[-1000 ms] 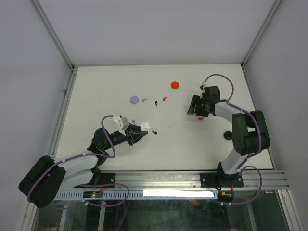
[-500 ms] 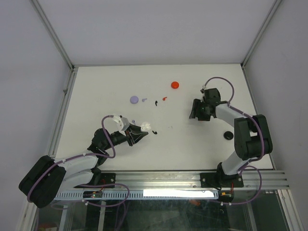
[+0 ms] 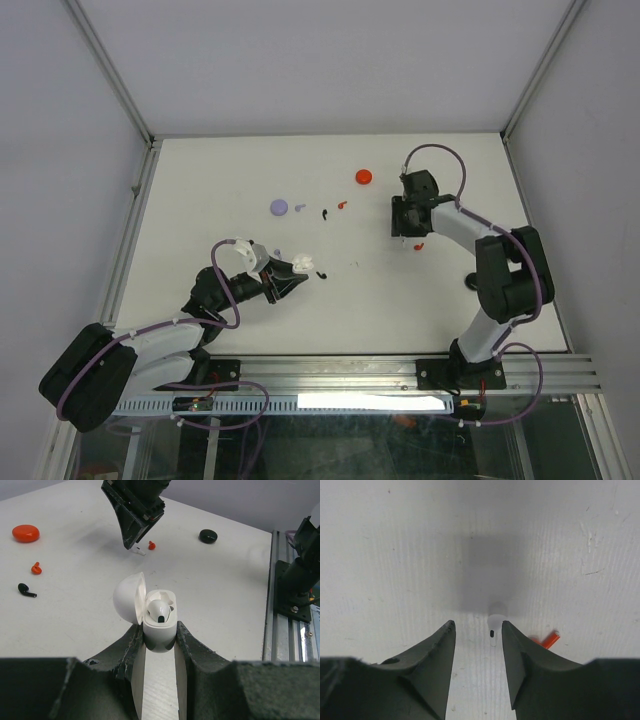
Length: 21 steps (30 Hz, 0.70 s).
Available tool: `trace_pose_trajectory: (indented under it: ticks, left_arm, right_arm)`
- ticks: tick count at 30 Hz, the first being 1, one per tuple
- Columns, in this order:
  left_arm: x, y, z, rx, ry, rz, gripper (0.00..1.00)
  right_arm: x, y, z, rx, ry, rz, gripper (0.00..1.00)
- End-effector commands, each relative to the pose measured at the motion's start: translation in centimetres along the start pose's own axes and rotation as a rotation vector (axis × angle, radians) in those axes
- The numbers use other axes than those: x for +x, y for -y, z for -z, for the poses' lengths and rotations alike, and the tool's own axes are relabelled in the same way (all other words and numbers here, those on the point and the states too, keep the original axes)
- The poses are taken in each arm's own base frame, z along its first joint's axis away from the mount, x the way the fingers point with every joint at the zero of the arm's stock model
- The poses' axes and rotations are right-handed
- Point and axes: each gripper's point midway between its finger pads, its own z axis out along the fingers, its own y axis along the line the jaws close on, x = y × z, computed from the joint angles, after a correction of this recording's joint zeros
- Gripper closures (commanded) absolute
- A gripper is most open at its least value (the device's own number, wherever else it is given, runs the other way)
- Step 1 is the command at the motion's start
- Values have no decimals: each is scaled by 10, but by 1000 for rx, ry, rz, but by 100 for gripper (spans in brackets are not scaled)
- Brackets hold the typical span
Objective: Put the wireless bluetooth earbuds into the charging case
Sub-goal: Pick up the earbud from the center of the board.
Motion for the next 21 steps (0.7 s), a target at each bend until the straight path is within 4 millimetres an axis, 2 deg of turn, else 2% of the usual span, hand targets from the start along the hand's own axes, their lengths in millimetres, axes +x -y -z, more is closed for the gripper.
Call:
trace_pose_trajectory:
  ticks: [1,18,21]
  left_arm:
    - [-24,-1,-4,14,64,-48,100]
    - [-24,0,-4,18,63,-52,100]
    - [-24,0,-4,19,62,-51,100]
  right_arm:
    - [-11,8,0,55,6,26,56]
    - [10,13,-19,85,-107,44,60]
    - [15,17,-23,107,-132,50,64]
